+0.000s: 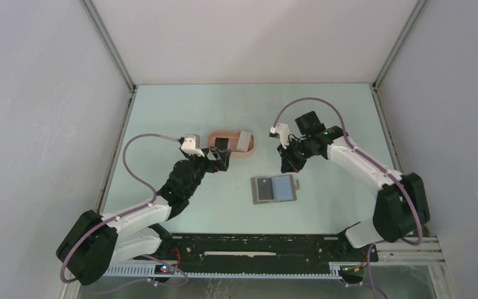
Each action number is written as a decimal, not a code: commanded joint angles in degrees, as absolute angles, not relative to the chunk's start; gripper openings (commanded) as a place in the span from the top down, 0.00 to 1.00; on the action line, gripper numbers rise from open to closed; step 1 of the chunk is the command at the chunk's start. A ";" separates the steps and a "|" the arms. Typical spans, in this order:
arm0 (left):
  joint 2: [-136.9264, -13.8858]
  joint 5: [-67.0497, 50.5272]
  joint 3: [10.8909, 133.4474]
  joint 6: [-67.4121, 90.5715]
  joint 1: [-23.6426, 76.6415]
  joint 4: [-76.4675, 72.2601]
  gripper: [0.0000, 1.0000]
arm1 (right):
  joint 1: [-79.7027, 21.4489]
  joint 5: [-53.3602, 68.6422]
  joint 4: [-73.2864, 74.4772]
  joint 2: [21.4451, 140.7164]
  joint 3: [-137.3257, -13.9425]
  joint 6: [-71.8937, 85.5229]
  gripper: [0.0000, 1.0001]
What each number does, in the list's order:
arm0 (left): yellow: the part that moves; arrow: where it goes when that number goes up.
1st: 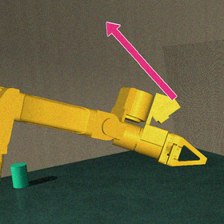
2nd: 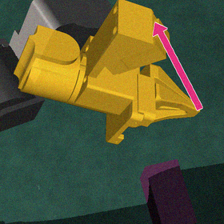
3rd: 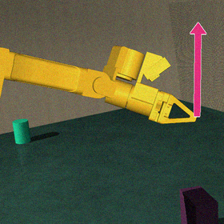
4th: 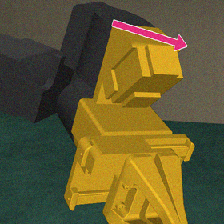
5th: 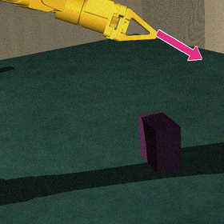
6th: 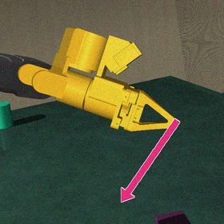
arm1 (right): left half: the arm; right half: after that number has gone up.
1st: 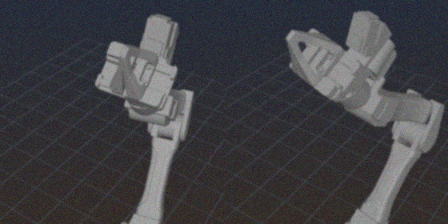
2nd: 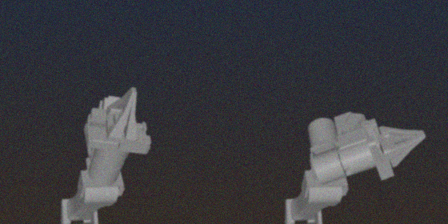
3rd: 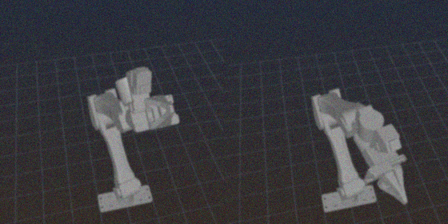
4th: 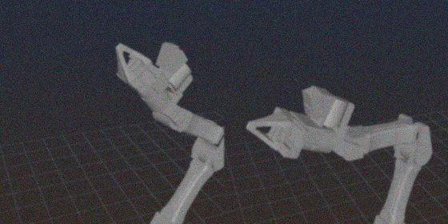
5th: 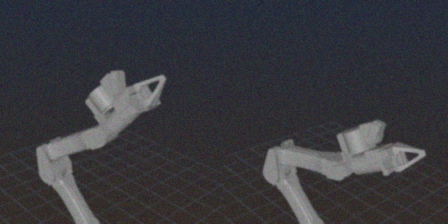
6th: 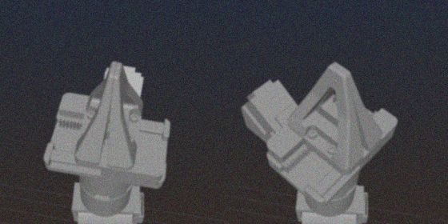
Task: Put the credit cards into the card holder
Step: Pick up the credit card from the storage box.
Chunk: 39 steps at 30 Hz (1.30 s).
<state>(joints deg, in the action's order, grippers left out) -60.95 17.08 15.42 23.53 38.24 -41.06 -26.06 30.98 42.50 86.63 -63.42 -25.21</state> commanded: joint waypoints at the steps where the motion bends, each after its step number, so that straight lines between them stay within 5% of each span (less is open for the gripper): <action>1: -62.04 4.15 27.51 27.16 32.97 -25.94 0.00 | -26.19 27.62 38.80 74.54 -65.74 -27.62 0.96; 5: -68.63 -1.16 36.73 28.00 30.10 -17.87 0.01 | -25.92 27.38 34.50 67.27 -67.17 -27.09 0.70; 7: -71.71 -1.46 40.66 28.16 29.44 -15.28 0.02 | -25.40 29.61 35.40 67.08 -69.06 -25.78 0.41; 10: -75.93 -0.23 47.28 27.22 29.09 -10.32 0.06 | -23.90 36.92 39.81 70.06 -72.58 -23.89 0.11; 13: -81.19 2.32 55.15 26.64 29.09 -4.50 0.13 | -21.84 42.55 41.63 73.22 -71.89 -23.89 0.01; 17: -89.66 0.48 65.78 26.67 29.09 1.37 0.25 | -19.30 45.24 41.86 76.61 -69.37 -24.33 0.00; 22: -95.88 -3.67 73.63 27.79 29.22 6.59 0.26 | -18.04 44.36 42.34 78.85 -69.43 -24.57 0.00; 39: -103.37 -6.91 68.63 26.71 28.95 -1.22 0.23 | -18.02 41.76 43.35 84.97 -70.14 -25.89 0.02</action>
